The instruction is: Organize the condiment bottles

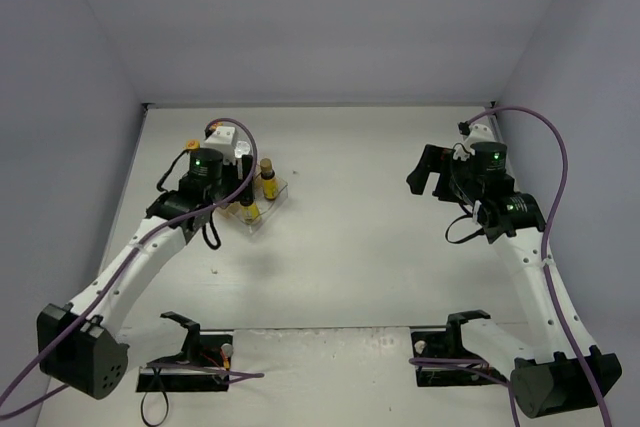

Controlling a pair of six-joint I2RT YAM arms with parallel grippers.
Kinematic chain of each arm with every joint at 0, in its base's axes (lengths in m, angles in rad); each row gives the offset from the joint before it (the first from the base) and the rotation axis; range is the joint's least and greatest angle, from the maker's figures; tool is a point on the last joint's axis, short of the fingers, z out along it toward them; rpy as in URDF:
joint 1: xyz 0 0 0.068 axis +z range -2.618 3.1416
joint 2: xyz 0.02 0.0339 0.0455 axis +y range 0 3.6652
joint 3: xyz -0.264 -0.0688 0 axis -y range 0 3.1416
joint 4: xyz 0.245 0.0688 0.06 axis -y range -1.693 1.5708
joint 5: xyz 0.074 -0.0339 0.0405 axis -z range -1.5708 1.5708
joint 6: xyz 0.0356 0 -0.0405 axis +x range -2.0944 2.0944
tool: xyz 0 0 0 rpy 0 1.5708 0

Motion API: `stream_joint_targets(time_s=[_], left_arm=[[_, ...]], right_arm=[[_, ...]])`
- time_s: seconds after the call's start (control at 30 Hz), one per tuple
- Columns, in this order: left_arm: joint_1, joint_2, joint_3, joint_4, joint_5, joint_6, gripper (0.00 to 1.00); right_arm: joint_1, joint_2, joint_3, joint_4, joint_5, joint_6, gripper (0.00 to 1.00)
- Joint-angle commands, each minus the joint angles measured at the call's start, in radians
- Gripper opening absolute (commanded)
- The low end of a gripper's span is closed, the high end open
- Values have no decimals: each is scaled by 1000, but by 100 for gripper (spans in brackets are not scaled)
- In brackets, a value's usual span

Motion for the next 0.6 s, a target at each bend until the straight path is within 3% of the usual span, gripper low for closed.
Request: stream_joint_targets(time_s=[0.0,0.2,0.57], left_arm=[[6,-97,123,-105,-51,0,71],[6,-221,183,-300,-120,-7,71],[6,-494,88,-507,-189,-86,71]], right_arm=[[-4,-14,36,76,-4,-24,100],[-4,-39,50,68,20,-43,100],[-6,-117,53,11,60,-57,100]])
